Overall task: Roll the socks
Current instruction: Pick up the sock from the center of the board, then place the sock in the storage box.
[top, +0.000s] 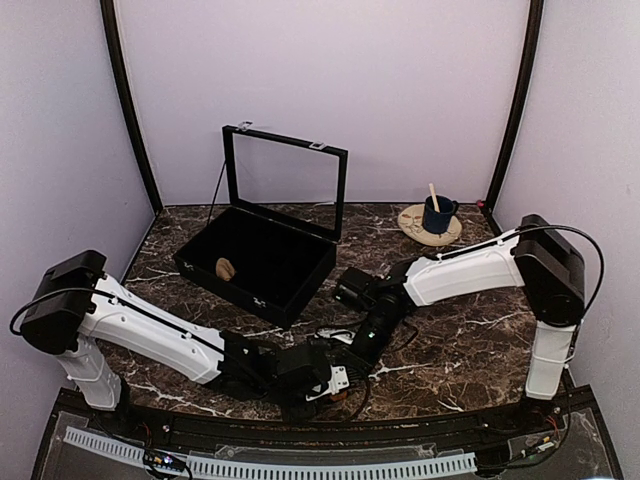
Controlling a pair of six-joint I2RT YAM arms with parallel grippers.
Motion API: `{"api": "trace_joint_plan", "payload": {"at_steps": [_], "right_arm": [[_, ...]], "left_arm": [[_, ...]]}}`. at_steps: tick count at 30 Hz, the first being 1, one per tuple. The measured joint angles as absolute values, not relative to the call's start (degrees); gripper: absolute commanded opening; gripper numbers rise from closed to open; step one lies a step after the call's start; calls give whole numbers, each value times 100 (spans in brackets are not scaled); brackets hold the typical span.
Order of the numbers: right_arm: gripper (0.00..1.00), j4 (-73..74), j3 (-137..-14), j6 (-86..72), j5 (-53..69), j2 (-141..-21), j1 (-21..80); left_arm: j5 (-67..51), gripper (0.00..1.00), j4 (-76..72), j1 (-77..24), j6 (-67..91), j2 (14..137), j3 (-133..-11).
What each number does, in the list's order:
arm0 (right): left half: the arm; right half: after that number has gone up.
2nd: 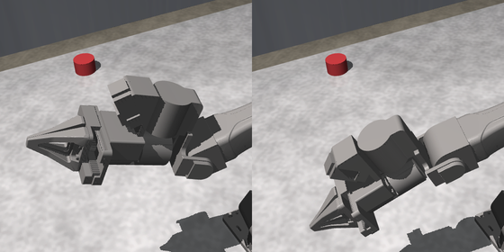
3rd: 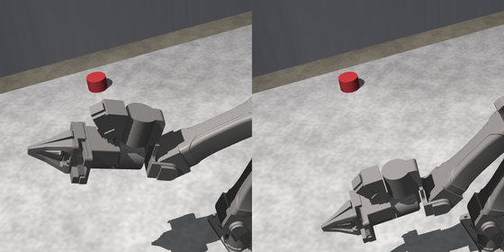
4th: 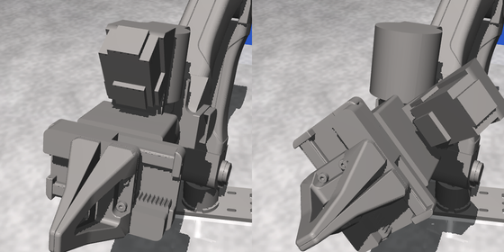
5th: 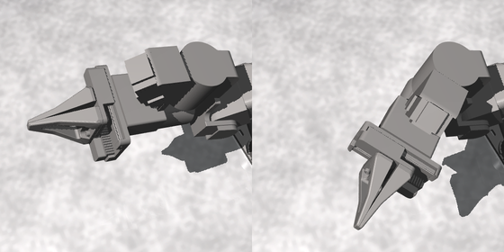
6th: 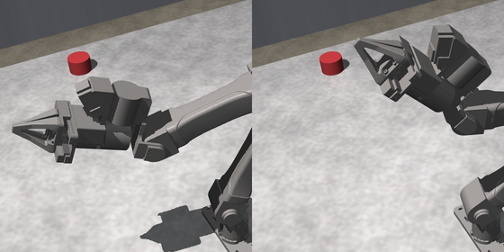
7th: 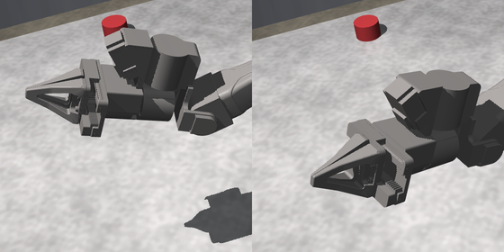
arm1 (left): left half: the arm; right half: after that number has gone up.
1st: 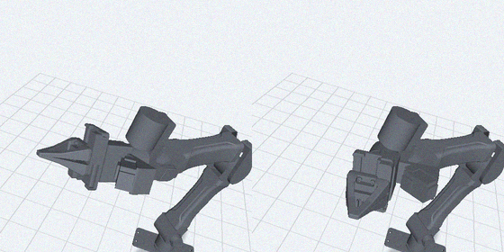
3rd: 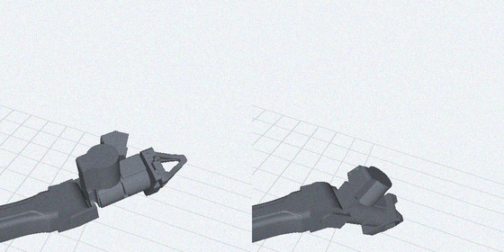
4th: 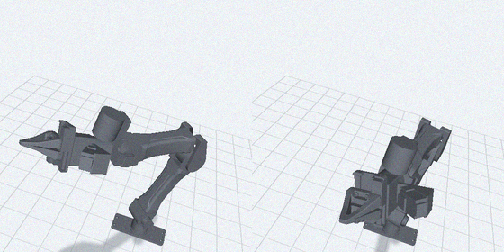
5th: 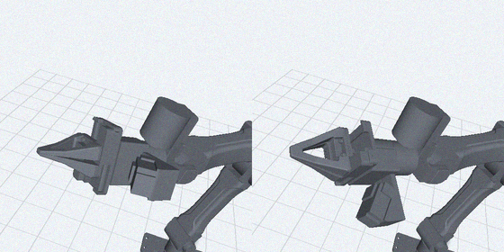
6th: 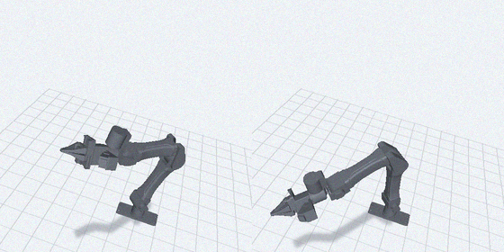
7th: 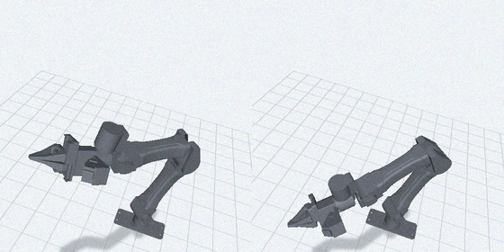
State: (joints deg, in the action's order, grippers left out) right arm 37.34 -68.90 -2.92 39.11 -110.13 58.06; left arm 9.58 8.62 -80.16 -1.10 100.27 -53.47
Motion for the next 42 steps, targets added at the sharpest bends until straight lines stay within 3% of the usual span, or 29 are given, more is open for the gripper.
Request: {"api": "trace_joint_plan", "payload": {"at_steps": [14, 27, 42], "right_arm": [[33, 3212, -6110, -926, 3544, -10151, 5577], [33, 2810, -5760, -1439, 2458, -9574, 5262], [33, 2475, -5645, -1730, 1483, -9393, 5159]], "left_arm": [[707, 0, 1260, -7806, 679, 9837, -5347], [873, 0, 2346, -7387, 1439, 9426, -5763], [2276, 0, 3732, -5557, 2580, 8447, -7500]]}}
